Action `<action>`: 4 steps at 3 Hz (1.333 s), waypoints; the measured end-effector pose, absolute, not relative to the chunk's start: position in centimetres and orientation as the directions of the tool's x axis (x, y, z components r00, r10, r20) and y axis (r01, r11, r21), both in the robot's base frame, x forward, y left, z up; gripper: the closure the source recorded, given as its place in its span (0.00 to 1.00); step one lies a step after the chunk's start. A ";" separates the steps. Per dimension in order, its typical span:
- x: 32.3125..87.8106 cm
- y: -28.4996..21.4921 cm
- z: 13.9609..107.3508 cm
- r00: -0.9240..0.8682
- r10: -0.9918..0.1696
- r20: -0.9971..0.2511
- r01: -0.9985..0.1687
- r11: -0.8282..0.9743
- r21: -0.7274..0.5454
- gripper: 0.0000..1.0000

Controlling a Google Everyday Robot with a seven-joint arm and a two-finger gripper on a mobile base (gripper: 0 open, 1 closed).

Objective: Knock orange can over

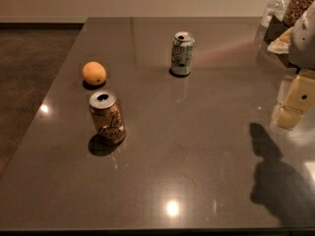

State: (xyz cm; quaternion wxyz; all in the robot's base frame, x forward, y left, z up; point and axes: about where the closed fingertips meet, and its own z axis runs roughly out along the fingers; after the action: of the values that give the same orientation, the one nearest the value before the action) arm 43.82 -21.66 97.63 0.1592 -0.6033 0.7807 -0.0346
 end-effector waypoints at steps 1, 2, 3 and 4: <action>43.8 -21.7 97.6 -0.221 -0.953 -0.207 -0.931 0.270 -0.246 0.00; 44.4 -19.9 97.8 -0.184 -0.956 -0.230 -0.941 0.239 -0.239 0.00; 45.2 -16.2 97.1 -0.093 -0.950 -0.298 -0.961 0.164 -0.223 0.00; 45.5 -10.5 96.0 -0.002 -0.919 -0.395 -0.975 0.088 -0.201 0.00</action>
Offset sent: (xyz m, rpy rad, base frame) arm 0.0131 0.0393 -0.0019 0.0558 0.0277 0.0935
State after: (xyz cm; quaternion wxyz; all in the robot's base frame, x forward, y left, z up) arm 45.53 -10.50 95.95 0.2181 -0.6720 0.7047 0.0650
